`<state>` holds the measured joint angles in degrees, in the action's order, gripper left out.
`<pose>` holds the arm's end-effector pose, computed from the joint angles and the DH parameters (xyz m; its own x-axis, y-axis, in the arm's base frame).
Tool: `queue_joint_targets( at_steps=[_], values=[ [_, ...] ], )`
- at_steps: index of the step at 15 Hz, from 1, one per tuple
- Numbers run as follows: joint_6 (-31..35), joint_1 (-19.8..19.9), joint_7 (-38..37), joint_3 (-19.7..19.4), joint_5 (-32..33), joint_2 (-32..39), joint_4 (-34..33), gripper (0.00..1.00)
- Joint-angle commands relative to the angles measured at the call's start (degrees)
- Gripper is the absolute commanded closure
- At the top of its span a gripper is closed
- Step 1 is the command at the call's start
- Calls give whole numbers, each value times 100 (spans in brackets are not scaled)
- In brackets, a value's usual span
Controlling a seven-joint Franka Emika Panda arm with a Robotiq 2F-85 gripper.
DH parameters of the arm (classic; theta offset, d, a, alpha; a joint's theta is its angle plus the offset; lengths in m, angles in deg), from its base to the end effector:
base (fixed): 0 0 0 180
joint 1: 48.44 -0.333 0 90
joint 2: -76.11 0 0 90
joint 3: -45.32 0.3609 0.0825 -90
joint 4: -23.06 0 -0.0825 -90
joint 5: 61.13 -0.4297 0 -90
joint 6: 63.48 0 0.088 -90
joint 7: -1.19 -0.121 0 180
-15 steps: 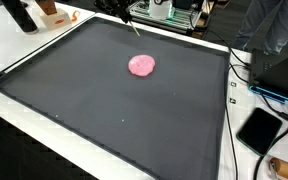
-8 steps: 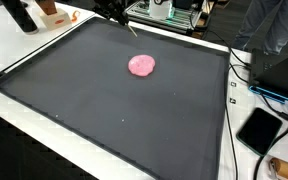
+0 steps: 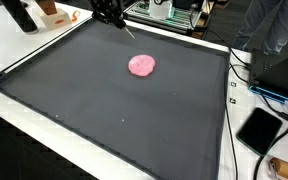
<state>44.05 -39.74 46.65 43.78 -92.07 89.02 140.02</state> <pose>0.5860 -0.0591 0.3183 0.9398 0.3416 -0.0114 0.2754 -0.7764 -0.5668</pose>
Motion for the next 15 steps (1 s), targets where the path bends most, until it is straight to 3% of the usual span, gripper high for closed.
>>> queue_joint_targets(
  at_steps=[1,15],
  values=[
    [-110,98,140,-22,-111,149,-27,97],
    [262,161,-84,-9,-31,516,-98,97]
  ],
)
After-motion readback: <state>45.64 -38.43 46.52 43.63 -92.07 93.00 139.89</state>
